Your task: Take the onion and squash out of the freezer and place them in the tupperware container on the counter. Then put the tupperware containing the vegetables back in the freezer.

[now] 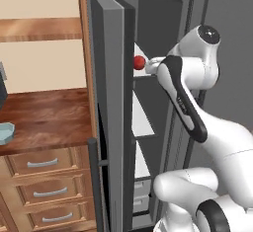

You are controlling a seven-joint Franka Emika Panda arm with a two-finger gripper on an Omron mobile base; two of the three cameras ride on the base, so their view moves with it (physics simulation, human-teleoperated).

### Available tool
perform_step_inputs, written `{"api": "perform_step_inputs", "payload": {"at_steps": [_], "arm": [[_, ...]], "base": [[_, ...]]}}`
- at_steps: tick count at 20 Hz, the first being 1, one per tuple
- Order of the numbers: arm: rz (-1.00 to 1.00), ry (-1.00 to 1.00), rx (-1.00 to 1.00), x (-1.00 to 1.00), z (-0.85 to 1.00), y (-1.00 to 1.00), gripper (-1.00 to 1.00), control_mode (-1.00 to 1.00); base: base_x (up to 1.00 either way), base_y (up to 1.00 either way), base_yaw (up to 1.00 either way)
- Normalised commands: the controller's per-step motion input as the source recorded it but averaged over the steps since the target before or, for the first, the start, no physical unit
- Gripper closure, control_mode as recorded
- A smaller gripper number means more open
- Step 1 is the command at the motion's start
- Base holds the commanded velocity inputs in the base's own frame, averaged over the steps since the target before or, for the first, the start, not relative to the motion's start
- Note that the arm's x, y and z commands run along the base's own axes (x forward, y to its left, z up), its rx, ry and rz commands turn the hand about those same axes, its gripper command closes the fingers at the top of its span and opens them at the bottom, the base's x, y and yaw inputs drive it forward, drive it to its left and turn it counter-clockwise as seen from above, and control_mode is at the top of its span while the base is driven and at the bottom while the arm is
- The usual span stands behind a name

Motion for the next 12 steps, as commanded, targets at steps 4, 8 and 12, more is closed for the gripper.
{"api": "perform_step_inputs", "payload": {"at_steps": [4, 8, 12], "arm": [[0.07, -0.03, -0.02, 0.67, 0.0, 0.25, -1.0, -1.0], [0.06, -0.04, -0.05, 0.76, 0.0, 0.24, -1.0, -1.0], [0.02, -0.01, -0.09, 0.75, 0.0, 0.13, -1.0, -1.0]], "base": [[0.0, 0.0, 0.0], [0.0, 0.0, 0.0], [0.0, 0.0, 0.0]]}}
